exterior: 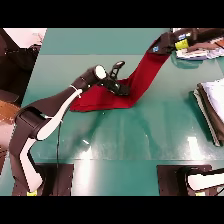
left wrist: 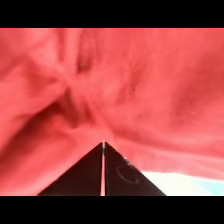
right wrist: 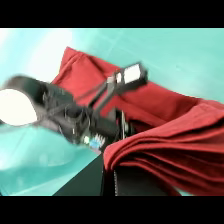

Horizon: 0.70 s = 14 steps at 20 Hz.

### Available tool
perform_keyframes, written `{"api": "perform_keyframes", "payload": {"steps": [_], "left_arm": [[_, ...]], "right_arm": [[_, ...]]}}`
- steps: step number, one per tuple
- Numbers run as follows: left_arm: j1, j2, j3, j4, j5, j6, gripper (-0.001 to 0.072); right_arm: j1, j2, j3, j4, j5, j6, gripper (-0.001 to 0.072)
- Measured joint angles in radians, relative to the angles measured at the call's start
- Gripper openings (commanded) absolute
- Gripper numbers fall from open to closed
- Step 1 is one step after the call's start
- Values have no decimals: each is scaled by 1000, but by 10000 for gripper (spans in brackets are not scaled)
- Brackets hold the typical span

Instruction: Fold the shirts.

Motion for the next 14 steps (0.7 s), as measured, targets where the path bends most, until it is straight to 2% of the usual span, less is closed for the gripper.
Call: {"api": "perform_keyframes", "payload": {"steps": [5, 9, 10, 13, 14], "left_arm": [[159, 18, 171, 36, -193, 2, 23], [322, 128, 230, 135, -273, 3, 24], [365, 164, 236, 169, -289, 3, 24], [478, 261, 246, 230, -323, 3, 24], [508, 286, 247, 243, -331, 3, 24]], "right_arm": [[93, -56, 13, 116, -37, -57, 13], [211, -139, 14, 212, -123, -113, 15], [251, -167, 14, 226, -157, -127, 38], [373, -255, 15, 249, -277, -186, 468], [414, -285, 15, 257, -325, -211, 514]]}}
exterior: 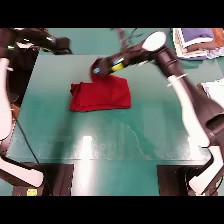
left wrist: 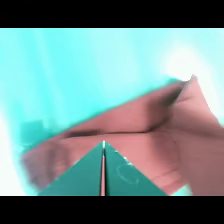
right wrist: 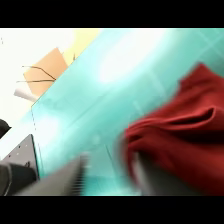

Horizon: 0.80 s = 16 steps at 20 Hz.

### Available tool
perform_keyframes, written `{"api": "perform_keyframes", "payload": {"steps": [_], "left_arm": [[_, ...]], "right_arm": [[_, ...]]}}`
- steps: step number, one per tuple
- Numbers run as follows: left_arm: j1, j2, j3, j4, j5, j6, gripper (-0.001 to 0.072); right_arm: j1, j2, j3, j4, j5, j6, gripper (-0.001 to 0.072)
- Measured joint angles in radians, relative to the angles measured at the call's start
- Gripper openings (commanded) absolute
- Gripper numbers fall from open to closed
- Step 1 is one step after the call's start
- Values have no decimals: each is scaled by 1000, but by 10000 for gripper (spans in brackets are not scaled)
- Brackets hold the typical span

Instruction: Fold the shirts.

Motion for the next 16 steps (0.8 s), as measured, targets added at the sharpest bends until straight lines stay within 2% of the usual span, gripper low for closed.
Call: {"api": "perform_keyframes", "payload": {"steps": [3, 5, 6, 8, 13, 14, 15, 16], "left_arm": [[69, 63, 2, 21, -16, 0, 24], [93, 88, 0, 31, -24, 0, 24], [100, 97, -3, 33, -31, 0, 24], [108, 106, -14, 34, -45, 0, 24], [116, 116, -66, 25, -64, 0, 24], [116, 116, -74, 22, -65, 0, 24], [116, 116, -80, 18, -65, 1, 24], [115, 116, -83, 14, -63, 3, 24]], "right_arm": [[70, -53, 0, 16, -100, -49, 508], [65, -59, 0, 17, -98, -65, 504], [45, -55, -3, 20, -66, -71, 498], [-21, -29, -37, 19, 11, -71, 434], [-250, 78, -256, -72, 143, -10, 438], [-293, 92, -302, -91, 154, 2, 519], [-333, 102, -346, -105, 158, 15, 690], [-373, 111, -391, -117, 159, 19, 710]]}}
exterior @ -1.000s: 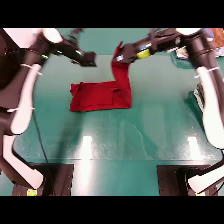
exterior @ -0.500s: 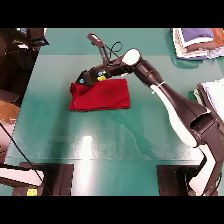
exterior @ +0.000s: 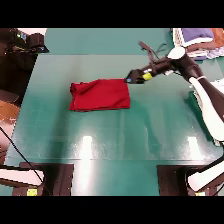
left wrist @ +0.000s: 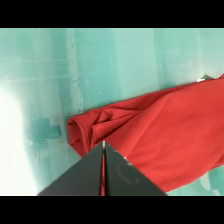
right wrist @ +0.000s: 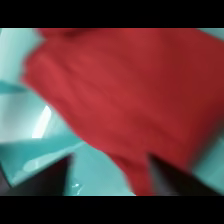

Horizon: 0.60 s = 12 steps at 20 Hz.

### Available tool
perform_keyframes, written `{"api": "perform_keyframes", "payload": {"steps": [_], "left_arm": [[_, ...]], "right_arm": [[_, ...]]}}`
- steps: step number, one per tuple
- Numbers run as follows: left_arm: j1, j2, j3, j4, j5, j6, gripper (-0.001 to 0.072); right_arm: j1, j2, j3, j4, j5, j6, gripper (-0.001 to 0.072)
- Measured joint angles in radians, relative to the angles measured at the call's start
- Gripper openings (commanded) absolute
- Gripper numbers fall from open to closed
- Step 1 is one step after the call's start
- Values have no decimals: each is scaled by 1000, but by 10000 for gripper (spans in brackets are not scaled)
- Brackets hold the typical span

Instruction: Fold the shirts.

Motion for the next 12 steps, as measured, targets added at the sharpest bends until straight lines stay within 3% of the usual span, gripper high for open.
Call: {"api": "perform_keyframes", "payload": {"steps": [6, 12], "left_arm": [[-35, 0, -9, -11, 34, 20, 24], [-63, 0, -10, -14, 56, 42, 24]], "right_arm": [[-82, -48, -146, 8, -19, 23, 675], [19, -202, -52, 150, -34, 32, 568]]}}
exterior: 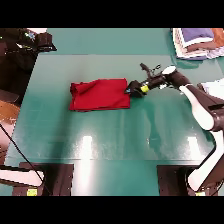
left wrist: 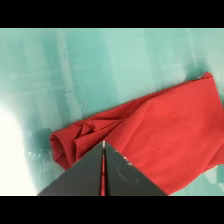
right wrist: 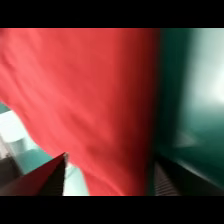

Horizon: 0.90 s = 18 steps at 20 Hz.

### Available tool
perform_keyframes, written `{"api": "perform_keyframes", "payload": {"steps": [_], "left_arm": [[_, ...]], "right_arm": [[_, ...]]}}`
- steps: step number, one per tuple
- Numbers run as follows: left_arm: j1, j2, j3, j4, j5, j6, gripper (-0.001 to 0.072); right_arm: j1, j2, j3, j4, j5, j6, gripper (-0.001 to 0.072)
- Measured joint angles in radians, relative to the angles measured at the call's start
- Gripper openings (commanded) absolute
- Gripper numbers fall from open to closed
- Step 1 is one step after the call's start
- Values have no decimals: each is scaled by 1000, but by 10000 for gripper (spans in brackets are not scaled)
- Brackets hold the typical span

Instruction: Fold the shirts.

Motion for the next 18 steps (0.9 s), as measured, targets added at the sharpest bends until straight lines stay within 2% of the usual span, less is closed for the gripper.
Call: {"api": "perform_keyframes", "payload": {"steps": [1, 4, 8, 11, 18], "left_arm": [[-2, 0, 0, 0, 0, 1, 24], [-5, 0, 0, -2, -1, 5, 24], [-6, 0, 0, -3, -20, 5, 24], [-6, 0, 0, -23, -39, 6, 24], [-31, 0, 0, -82, -51, 7, 24]], "right_arm": [[21, -21, 23, 23, -10, 1, 499], [76, -75, 91, 60, -66, 3, 32], [101, -96, 180, 82, -79, -16, 13], [54, -41, 232, 26, -29, 20, 13], [-268, 243, 261, -201, 112, 124, 13]]}}
